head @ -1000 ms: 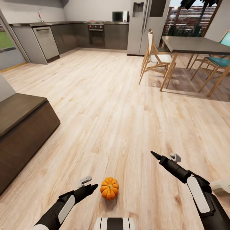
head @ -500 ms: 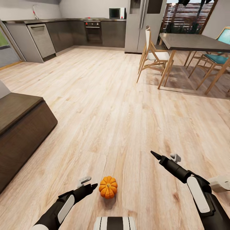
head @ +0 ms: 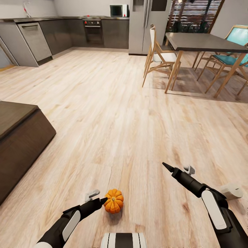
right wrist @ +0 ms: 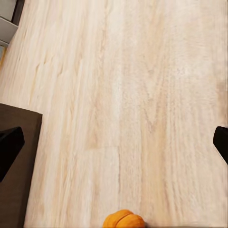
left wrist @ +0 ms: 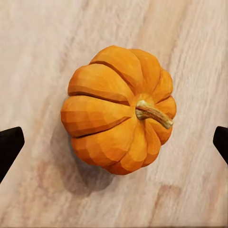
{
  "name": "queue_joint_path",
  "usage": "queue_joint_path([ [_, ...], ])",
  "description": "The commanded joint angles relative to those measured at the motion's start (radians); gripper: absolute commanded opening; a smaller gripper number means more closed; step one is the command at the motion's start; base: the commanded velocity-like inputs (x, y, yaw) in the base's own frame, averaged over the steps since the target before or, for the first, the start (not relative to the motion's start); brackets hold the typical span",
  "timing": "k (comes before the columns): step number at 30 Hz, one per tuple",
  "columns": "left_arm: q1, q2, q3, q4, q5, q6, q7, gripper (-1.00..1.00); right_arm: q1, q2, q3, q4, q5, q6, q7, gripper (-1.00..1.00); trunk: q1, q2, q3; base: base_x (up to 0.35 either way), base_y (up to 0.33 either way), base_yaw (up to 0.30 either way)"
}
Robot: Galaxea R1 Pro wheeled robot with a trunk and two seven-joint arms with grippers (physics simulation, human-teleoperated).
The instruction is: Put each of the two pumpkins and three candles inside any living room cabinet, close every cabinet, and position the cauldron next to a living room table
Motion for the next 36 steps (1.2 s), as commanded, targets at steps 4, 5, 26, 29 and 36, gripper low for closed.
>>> queue_joint_path([
  [4, 0.000, 0.001, -0.003, -0.001, 0.007, 0.004, -0.001, 1.00, -0.001, 0.000, -0.002, 0.000, -0.005, 0.008, 0.001, 1.00, 0.002, -0.001, -0.015, 0.000, 0.000, -0.050],
  [5, 0.000, 0.001, -0.003, -0.001, 0.007, 0.004, -0.001, 1.00, -0.001, 0.000, -0.002, 0.000, -0.005, 0.008, 0.001, 1.00, 0.002, -0.001, -0.019, 0.000, 0.000, -0.020],
  [26, -0.010, 0.053, 0.010, -0.024, 0.023, 0.005, -0.005, 1.00, 0.000, 0.000, -0.004, 0.000, -0.007, 0.008, 0.004, 1.00, 0.008, -0.005, -0.073, 0.000, 0.000, -0.002],
  [29, -0.015, 0.073, 0.016, -0.057, 0.047, 0.013, -0.004, 1.00, -0.001, 0.000, -0.004, -0.001, -0.007, 0.008, 0.006, 1.00, 0.010, -0.005, -0.084, 0.000, 0.000, 0.000],
  [36, -0.017, 0.076, 0.017, -0.085, 0.094, 0.025, -0.004, 1.00, -0.001, 0.000, -0.002, -0.001, -0.007, 0.008, 0.008, 1.00, 0.011, -0.006, -0.092, 0.000, 0.000, 0.000],
])
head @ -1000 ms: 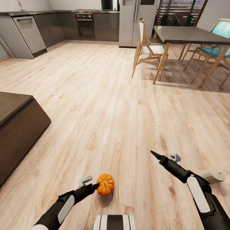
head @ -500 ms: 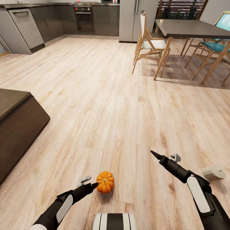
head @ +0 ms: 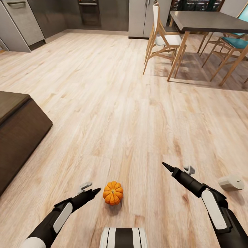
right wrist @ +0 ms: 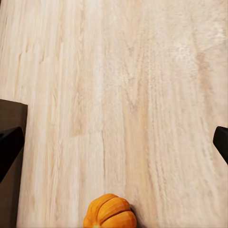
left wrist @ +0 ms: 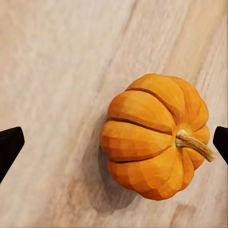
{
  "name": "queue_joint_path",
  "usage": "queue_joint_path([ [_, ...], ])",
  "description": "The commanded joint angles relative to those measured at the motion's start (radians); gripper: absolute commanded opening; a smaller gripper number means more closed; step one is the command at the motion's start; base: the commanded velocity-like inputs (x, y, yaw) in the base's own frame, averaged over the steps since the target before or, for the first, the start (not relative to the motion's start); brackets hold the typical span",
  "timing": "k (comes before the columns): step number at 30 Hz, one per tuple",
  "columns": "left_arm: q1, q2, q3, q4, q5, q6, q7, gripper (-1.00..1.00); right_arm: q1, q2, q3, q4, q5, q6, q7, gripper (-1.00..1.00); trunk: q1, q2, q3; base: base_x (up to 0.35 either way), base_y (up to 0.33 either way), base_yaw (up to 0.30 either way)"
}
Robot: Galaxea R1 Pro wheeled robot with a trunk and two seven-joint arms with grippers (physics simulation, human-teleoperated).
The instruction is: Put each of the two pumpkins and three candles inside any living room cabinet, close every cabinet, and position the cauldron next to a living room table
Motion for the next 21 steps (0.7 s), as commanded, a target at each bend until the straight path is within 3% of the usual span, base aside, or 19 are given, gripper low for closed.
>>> queue_joint_path([
  [1, 0.000, 0.000, -0.003, -0.002, 0.009, 0.004, 0.001, 1.00, 0.000, 0.000, -0.002, 0.000, -0.005, 0.008, 0.001, 1.00, 0.000, 0.000, -0.001, 0.000, 0.000, 0.000],
  [21, 0.000, 0.002, -0.006, -0.002, 0.011, 0.005, 0.002, 1.00, 0.000, 0.000, -0.002, 0.000, -0.005, 0.008, 0.001, 1.00, 0.000, 0.000, 0.006, 0.042, -0.033, -0.052],
])
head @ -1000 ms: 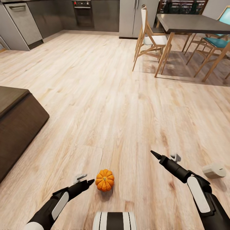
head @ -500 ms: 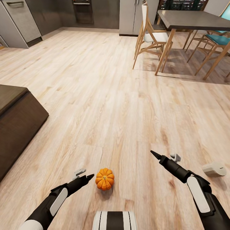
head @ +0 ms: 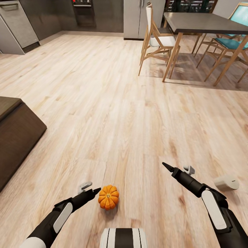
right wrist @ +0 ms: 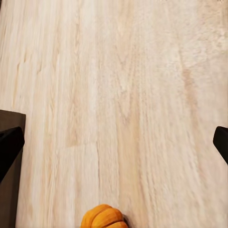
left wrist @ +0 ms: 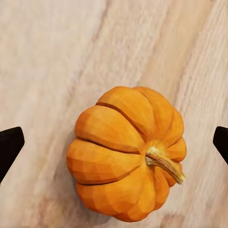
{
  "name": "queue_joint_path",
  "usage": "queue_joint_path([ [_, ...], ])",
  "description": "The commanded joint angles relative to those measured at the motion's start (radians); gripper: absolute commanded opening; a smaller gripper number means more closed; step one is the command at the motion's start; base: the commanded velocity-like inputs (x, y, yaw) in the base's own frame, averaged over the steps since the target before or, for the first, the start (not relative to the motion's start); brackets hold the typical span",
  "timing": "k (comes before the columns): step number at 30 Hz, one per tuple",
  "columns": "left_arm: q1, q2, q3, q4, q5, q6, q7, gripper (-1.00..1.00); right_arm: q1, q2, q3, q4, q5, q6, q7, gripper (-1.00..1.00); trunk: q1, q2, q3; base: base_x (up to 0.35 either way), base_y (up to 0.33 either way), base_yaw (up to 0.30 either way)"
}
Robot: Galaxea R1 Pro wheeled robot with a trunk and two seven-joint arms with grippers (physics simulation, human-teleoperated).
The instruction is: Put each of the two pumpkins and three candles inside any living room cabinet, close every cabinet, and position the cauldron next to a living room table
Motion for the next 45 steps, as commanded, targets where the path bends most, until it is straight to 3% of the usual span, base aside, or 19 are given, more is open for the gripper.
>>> queue_joint_path([
  [1, 0.000, 0.001, -0.002, 0.000, 0.008, 0.004, 0.001, 1.00, 0.000, 0.000, -0.002, 0.000, -0.005, 0.008, 0.001, 1.00, 0.000, 0.000, -0.001, 0.159, 0.017, -0.002],
  [13, 0.000, -0.001, -0.001, 0.000, -0.001, 0.004, 0.001, 1.00, 0.000, 0.000, -0.002, 0.000, -0.005, 0.008, 0.001, 1.00, 0.000, 0.000, -0.001, 0.048, 0.003, 0.000],
  [23, 0.000, -0.005, -0.005, 0.000, -0.006, 0.002, 0.008, 1.00, 0.000, -0.002, -0.004, -0.056, -0.005, 0.032, 0.001, 1.00, 0.005, -0.003, -0.039, 0.000, 0.000, 0.000],
  [25, 0.000, -0.007, -0.005, 0.000, -0.006, 0.002, 0.010, 1.00, 0.000, -0.003, -0.006, -0.133, -0.005, 0.059, 0.001, 1.00, 0.005, -0.003, -0.039, 0.000, 0.000, 0.000],
  [28, 0.000, -0.007, -0.005, 0.000, -0.006, 0.002, 0.009, 1.00, 0.000, -0.002, -0.006, -0.154, -0.005, 0.068, 0.002, 1.00, 0.005, -0.003, -0.039, 0.000, 0.000, 0.000],
  [35, 0.000, -0.007, -0.015, -0.001, -0.006, 0.001, 0.009, 1.00, 0.000, -0.003, -0.007, -0.167, -0.006, 0.071, 0.008, 1.00, 0.005, -0.003, -0.039, 0.000, 0.000, 0.000],
  [40, 0.000, -0.007, -0.024, 0.000, -0.007, -0.001, 0.013, 1.00, 0.000, -0.003, -0.007, -0.166, -0.006, 0.072, 0.009, 1.00, 0.007, -0.004, -0.059, 0.000, 0.000, 0.000],
  [45, 0.000, -0.008, -0.027, 0.000, -0.018, -0.006, 0.016, 1.00, 0.000, -0.003, -0.008, -0.163, -0.006, 0.071, 0.009, 1.00, 0.007, -0.004, -0.059, 0.000, 0.000, 0.000],
])
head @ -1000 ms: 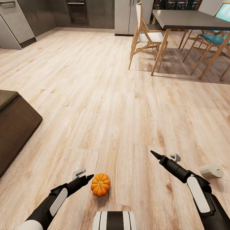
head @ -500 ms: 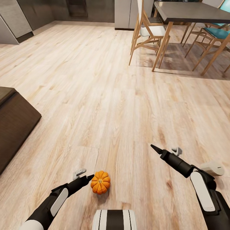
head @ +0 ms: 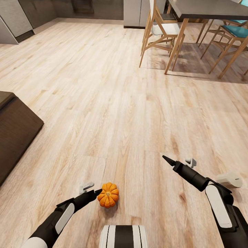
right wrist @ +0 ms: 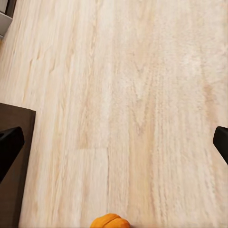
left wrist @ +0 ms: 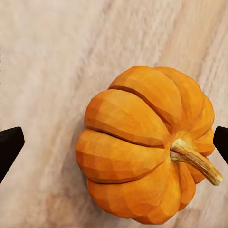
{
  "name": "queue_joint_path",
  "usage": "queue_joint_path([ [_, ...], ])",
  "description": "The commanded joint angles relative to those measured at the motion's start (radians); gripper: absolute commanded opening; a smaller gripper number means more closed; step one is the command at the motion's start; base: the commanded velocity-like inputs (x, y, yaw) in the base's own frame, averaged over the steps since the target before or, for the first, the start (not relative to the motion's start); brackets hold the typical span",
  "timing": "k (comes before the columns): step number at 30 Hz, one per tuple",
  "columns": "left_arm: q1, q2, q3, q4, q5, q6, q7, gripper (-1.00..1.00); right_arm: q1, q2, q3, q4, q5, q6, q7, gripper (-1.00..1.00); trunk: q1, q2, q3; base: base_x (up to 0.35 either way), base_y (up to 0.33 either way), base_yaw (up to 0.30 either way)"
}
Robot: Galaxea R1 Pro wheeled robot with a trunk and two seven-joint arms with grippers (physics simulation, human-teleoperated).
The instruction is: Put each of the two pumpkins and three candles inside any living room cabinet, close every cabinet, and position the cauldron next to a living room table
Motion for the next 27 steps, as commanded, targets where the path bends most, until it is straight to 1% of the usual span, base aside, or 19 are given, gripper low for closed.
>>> queue_joint_path([
  [1, 0.000, -0.001, -0.003, -0.001, 0.005, 0.004, 0.001, 1.00, -0.001, 0.000, -0.002, 0.000, -0.004, 0.007, 0.001, 1.00, 0.000, 0.000, -0.001, 0.000, 0.000, 0.000],
  [2, 0.000, -0.005, -0.004, -0.001, 0.001, 0.003, 0.001, 1.00, -0.001, 0.000, -0.002, 0.001, -0.004, 0.007, 0.001, 1.00, 0.000, 0.000, -0.001, 0.000, 0.000, 0.000],
  [5, 0.000, -0.013, -0.004, 0.001, -0.011, 0.002, 0.002, 1.00, -0.001, 0.000, -0.002, 0.001, -0.004, 0.007, 0.001, 1.00, 0.001, -0.001, -0.012, 0.000, 0.000, 0.000],
  [8, 0.000, -0.029, -0.003, 0.005, -0.049, 0.000, 0.004, 1.00, -0.001, 0.000, -0.002, 0.001, -0.004, 0.006, 0.002, 1.00, 0.003, -0.002, -0.024, 0.000, 0.000, 0.000],
  [9, 0.000, -0.032, -0.003, 0.006, -0.054, 0.000, 0.004, 1.00, -0.001, 0.000, -0.002, 0.001, -0.004, 0.006, 0.002, 1.00, 0.003, -0.002, -0.028, 0.000, 0.000, 0.000],
  [12, 0.000, -0.039, -0.003, 0.007, -0.072, -0.002, 0.004, 1.00, -0.001, 0.001, -0.002, 0.002, -0.004, 0.006, 0.002, 1.00, 0.003, -0.002, -0.028, 0.000, 0.000, 0.000],
  [20, 0.000, -0.041, -0.003, 0.007, -0.080, -0.002, 0.004, 1.00, -0.001, 0.000, -0.002, 0.001, -0.004, 0.006, 0.002, 1.00, 0.003, -0.002, -0.028, 0.000, 0.000, 0.000],
  [25, 0.000, -0.041, -0.003, 0.006, -0.080, -0.004, 0.004, 1.00, -0.001, 0.001, -0.001, 0.001, -0.004, 0.006, 0.002, 1.00, 0.005, -0.003, -0.047, 0.000, 0.000, 0.000],
  [27, 0.000, -0.041, -0.001, 0.004, -0.080, -0.004, 0.004, 1.00, -0.001, 0.001, -0.001, 0.001, -0.004, 0.006, 0.002, 1.00, 0.005, -0.003, -0.047, 0.000, 0.000, 0.000],
])
